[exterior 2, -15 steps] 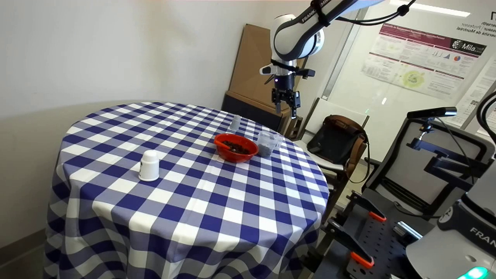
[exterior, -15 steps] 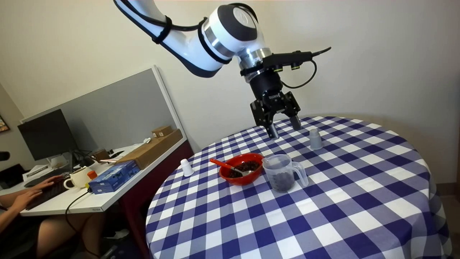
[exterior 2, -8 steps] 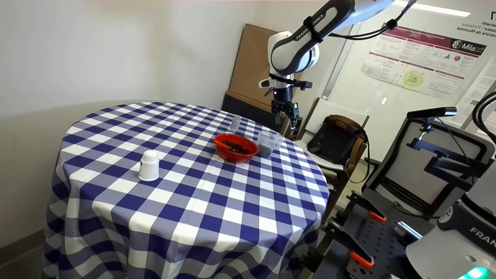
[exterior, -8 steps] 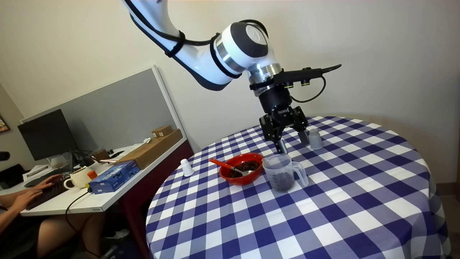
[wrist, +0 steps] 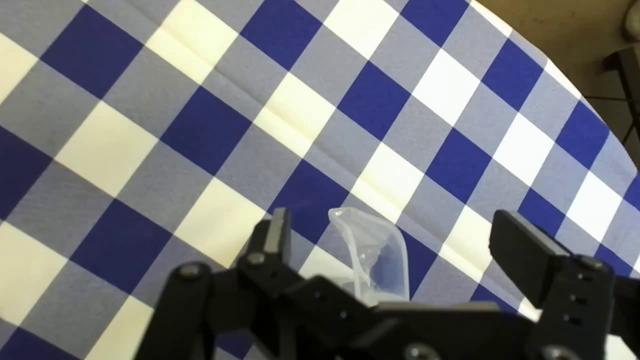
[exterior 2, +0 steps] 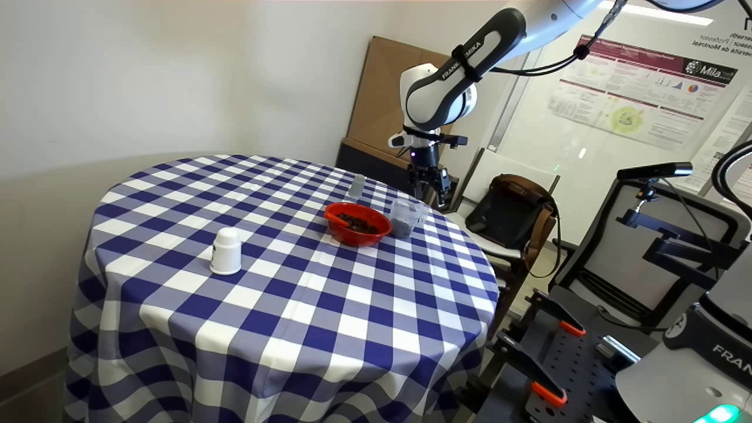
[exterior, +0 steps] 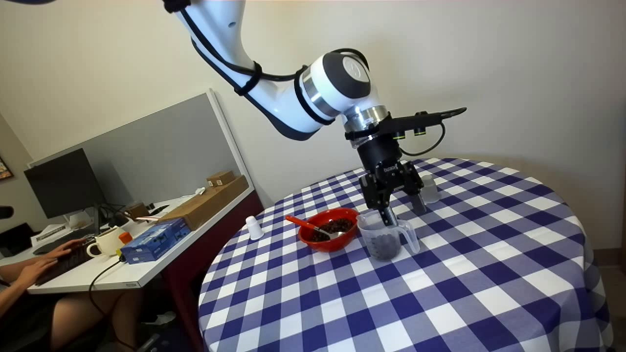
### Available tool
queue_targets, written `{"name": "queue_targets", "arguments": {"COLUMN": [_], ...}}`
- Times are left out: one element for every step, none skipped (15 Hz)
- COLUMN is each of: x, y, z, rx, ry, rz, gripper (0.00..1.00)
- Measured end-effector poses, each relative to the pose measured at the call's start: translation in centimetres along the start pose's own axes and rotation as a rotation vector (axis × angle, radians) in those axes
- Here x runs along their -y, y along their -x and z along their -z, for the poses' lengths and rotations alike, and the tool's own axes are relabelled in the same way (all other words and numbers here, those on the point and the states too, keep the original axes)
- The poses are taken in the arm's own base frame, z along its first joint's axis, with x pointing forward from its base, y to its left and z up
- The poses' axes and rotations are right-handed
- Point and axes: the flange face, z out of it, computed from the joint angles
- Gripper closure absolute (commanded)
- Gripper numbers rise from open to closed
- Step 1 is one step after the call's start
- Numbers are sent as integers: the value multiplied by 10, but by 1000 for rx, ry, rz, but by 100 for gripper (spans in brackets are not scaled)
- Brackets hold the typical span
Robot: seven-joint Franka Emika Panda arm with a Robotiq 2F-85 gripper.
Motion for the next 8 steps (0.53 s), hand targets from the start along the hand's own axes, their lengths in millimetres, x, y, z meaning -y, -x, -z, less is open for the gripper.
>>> {"name": "queue_targets", "arguments": {"x": [-1,-3,-4,-4,-5,-5,-6,-6], "y": [-2,-3,-5,-6,-8,-10,-12,-14], "z": [-2,-4,-6,-8,-10,-11,-13,-15], "rx": [3,8,13,17,22,28,35,41], "ry": [3,7,10,14,18,21,25,27], "rz": [5,11,17,23,30,38,47,56], "gripper": [0,0,0,0,0,0,11,26]}}
